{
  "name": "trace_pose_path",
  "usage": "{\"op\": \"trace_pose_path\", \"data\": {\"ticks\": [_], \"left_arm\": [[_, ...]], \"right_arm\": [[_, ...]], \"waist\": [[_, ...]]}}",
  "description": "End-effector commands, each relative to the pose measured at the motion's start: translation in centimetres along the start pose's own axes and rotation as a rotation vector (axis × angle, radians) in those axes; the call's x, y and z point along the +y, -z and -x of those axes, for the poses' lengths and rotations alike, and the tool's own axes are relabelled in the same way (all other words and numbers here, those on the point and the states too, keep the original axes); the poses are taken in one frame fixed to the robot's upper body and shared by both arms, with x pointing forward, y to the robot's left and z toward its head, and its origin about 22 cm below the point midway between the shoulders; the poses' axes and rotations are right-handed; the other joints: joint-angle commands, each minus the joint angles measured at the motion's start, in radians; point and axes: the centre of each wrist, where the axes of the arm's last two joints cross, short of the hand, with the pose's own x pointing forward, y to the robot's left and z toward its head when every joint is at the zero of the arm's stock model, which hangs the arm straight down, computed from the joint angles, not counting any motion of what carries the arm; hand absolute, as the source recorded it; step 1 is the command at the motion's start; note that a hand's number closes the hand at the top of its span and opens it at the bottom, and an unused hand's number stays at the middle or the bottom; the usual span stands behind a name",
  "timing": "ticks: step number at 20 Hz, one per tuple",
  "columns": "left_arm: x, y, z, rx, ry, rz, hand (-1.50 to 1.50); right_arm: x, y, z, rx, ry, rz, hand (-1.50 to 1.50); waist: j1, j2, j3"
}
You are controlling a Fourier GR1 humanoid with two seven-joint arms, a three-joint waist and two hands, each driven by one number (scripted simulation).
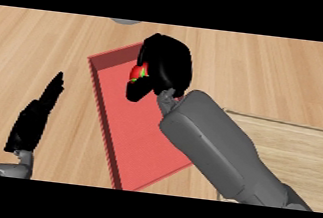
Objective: Pick the tomato from the tray and place it in the cardboard box
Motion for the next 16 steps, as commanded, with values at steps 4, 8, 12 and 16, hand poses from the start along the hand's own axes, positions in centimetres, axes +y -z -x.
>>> {"op": "trace_pose_path", "data": {"ticks": [4,8,12,16], "left_arm": [[0.4,-0.9,0.0,0.003,0.005,0.006,0.0],[0.6,-0.4,-0.3,-0.003,0.009,0.01,0.0],[0.6,-1.4,0.5,0.006,-0.003,0.015,0.0],[0.2,-0.3,-0.6,0.007,0.013,-0.021,0.0]], "right_arm": [[2.2,3.1,0.8,0.077,0.045,-0.011,-1.5],[4.4,2.3,2.9,0.047,0.168,0.022,-1.5],[2.2,3.3,2.1,0.038,0.356,0.215,-1.5],[1.5,3.1,3.4,0.035,0.541,0.322,-1.5]], "waist": [[0.011,0.0,0.0],[0.012,0.001,0.001],[0.009,-0.002,0.001],[-0.013,-0.002,0.002]]}}
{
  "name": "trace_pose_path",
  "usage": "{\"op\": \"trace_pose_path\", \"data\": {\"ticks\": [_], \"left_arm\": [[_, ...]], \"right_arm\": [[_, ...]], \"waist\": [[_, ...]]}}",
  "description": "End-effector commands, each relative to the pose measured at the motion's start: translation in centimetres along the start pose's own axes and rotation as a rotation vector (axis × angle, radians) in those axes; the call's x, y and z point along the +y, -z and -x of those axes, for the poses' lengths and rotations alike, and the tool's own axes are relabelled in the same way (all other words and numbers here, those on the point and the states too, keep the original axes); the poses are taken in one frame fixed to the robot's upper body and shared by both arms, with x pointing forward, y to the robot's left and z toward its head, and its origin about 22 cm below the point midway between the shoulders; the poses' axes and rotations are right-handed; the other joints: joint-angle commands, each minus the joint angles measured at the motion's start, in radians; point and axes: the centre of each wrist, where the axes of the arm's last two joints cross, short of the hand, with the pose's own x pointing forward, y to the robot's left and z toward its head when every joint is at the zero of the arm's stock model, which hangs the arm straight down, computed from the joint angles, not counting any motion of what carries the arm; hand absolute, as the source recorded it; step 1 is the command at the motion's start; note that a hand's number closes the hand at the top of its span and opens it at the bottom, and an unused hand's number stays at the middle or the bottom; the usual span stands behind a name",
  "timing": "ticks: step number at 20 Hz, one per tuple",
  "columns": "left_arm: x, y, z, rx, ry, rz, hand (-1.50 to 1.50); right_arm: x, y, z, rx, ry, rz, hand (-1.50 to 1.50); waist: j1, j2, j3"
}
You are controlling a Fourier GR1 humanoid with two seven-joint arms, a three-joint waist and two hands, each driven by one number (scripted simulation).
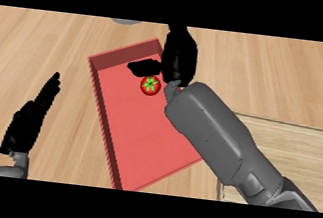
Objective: Pick the tomato from the tray and place it in the cardboard box
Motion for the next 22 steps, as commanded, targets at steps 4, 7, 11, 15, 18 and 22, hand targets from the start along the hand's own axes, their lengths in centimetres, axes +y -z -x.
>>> {"op": "trace_pose_path", "data": {"ticks": [4,7,11,15,18,22], "left_arm": [[1.5,0.2,0.3,0.019,-0.01,-0.025,0.0],[1.7,-1.6,1.3,0.019,0.01,-0.04,0.0],[2.1,-1.9,1.0,0.033,0.001,-0.049,0.0],[-0.1,-1.7,0.3,0.038,-0.015,-0.053,0.0],[0.5,-2.3,0.7,0.036,0.013,-0.046,0.0],[1.3,-1.7,1.1,0.034,-0.012,-0.047,0.0]], "right_arm": [[-3.0,0.5,1.4,0.009,0.309,0.154,-1.5],[-7.3,1.9,1.5,0.001,0.349,0.24,-1.5],[-10.9,0.6,6.0,0.059,0.352,0.342,-1.5],[-16.2,-1.8,9.5,0.058,0.374,0.347,-1.5],[-21.9,-2.6,11.4,0.036,0.363,0.372,-1.5],[-27.1,-4.2,13.2,-0.003,0.339,0.319,-1.5]], "waist": [[-0.029,-0.003,0.001],[-0.037,-0.011,0.0],[-0.056,-0.016,0.0],[-0.062,-0.014,0.001],[-0.056,-0.012,0.001],[-0.05,-0.009,0.0]]}}
